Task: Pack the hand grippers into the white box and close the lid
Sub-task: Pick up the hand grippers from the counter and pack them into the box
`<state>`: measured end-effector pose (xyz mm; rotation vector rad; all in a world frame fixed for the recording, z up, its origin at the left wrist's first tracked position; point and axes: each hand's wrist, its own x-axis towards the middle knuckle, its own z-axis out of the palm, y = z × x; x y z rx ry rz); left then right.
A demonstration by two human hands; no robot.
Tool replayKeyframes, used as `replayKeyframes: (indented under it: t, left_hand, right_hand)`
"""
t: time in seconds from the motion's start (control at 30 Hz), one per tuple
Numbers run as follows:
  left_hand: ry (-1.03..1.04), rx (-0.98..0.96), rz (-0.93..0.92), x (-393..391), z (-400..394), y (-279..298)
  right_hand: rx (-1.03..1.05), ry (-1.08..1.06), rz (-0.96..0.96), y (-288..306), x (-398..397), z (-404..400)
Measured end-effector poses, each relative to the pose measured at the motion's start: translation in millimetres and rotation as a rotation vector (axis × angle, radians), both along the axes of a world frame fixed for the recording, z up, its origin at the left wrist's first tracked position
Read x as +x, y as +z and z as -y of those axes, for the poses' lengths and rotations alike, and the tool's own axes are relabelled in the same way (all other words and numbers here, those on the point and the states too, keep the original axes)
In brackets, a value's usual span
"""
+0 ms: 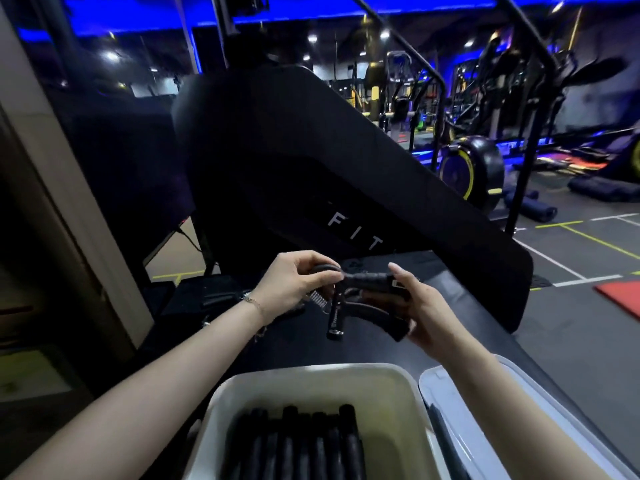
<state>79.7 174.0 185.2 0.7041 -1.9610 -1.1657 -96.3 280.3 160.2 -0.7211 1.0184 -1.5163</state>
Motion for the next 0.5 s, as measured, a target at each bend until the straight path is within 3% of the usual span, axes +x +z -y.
replayKeyframes:
  t: [0.1, 0.2, 0.33, 0.5]
  left_hand:
    - [0.088, 0.230, -0.221, 4, -17, -3]
    - [0.045, 0.474, -0.409, 5, -35, -3]
    - [-0.014, 0.454, -0.316, 8, -53, -3]
    - [-0.048, 0.352, -0.239, 7, -73, -3]
  right_hand:
    - [-0.034, 0.010, -0.021, 5, 13, -25]
    - [-0.082, 0.103, -0.108, 6, 24, -51]
    - [-0.040, 0.184, -0.284, 11, 35, -76]
    - [0.052, 0.314, -0.346, 14, 36, -95]
